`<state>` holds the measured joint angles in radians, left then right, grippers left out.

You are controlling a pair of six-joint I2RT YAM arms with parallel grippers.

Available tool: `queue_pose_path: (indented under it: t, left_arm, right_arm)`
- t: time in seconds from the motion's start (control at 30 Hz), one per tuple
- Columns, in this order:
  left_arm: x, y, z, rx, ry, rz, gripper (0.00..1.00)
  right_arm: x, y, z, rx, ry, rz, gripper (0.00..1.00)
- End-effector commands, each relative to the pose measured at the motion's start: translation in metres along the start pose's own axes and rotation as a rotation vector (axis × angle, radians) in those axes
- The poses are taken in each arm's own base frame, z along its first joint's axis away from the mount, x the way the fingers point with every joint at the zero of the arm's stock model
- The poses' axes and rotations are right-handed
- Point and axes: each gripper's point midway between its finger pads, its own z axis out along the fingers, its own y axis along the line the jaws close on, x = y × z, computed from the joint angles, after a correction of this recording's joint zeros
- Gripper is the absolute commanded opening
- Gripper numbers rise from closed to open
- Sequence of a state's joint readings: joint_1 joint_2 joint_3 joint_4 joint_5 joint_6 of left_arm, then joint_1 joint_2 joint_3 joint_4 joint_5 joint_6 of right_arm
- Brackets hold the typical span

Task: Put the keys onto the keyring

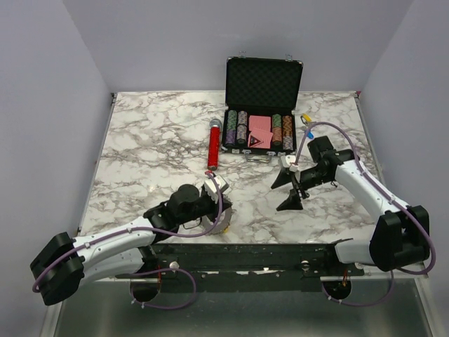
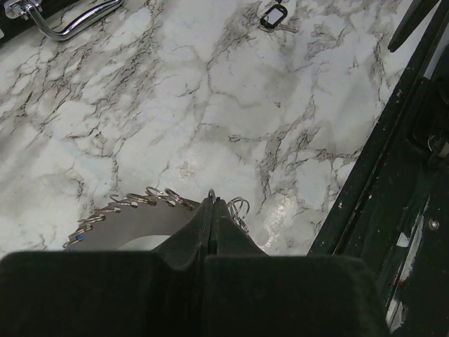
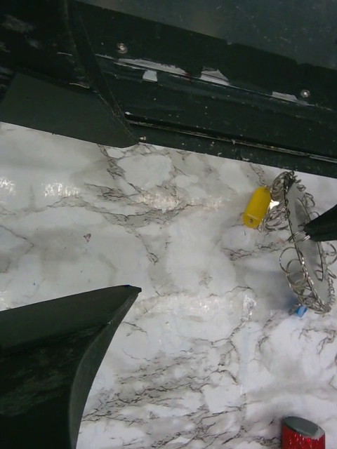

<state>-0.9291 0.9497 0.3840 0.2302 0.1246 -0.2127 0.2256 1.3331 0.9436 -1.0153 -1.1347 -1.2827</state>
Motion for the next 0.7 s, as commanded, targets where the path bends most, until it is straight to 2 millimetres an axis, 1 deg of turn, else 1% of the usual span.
queue_pose_path:
  t: [0.0,0.23,0.57,0.67]
  left_arm:
    - [-0.010,-0.008,-0.002,0.038,-0.054,0.023,0.00]
    - [-0.006,-0.009,-0.005,0.038,-0.062,0.011,0.00]
    - [-0.004,-0.010,-0.006,0.039,-0.072,-0.003,0.00]
    - [-0.004,-0.011,-0.006,0.039,-0.074,-0.004,0.00]
  right_arm:
    - [-0.005,-0.007,0.006,0.010,0.070,-0.101,0.87]
    - [-0.009,0.001,0.021,-0.058,0.098,-0.121,0.87]
    - [-0.013,0.003,0.025,-0.081,0.117,-0.138,0.87]
    - [-0.011,0.007,0.025,-0.098,0.117,-0.163,0.88]
